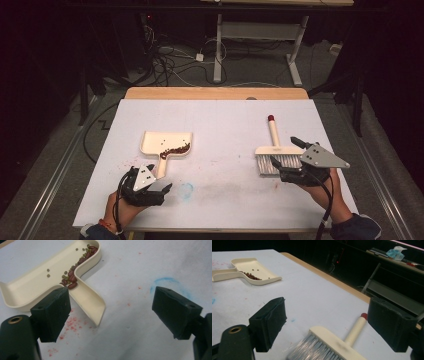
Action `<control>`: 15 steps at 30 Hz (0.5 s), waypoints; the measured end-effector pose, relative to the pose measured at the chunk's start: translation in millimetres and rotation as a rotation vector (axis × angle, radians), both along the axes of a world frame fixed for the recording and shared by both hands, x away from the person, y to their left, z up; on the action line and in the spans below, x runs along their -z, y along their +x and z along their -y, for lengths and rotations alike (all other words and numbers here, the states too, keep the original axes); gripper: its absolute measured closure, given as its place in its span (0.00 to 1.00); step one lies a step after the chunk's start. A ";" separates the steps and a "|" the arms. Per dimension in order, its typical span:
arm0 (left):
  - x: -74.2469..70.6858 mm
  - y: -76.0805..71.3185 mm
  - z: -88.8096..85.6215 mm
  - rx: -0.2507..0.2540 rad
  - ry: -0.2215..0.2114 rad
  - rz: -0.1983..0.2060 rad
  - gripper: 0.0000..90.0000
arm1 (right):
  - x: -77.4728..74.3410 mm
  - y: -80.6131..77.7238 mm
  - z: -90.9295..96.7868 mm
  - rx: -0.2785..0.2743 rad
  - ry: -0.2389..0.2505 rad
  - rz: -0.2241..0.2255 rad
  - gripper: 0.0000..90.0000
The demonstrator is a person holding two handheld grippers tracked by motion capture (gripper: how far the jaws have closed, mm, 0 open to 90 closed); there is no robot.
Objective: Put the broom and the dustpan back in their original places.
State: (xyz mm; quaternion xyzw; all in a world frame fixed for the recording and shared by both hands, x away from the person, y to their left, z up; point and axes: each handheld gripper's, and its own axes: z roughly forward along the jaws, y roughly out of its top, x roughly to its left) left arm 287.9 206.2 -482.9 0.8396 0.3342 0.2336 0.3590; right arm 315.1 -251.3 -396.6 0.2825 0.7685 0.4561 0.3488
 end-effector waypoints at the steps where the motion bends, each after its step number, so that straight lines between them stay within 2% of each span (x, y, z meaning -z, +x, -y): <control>1: 0.0 0.1 0.0 0.000 0.000 -0.001 0.17 | 0.8 -0.6 0.5 0.001 -0.001 0.000 0.18; 10: 0.1 0.1 0.8 0.002 0.004 0.000 0.17 | 9.4 -5.7 10.5 0.007 0.002 -0.007 0.18; 13: 0.0 -0.1 1.0 0.003 0.010 0.002 0.17 | 13.6 -8.7 13.2 0.027 -0.019 0.009 0.18; 15: -0.3 -0.3 1.2 0.006 0.011 0.004 0.17 | 16.1 -11.0 16.5 0.021 -0.008 0.012 0.18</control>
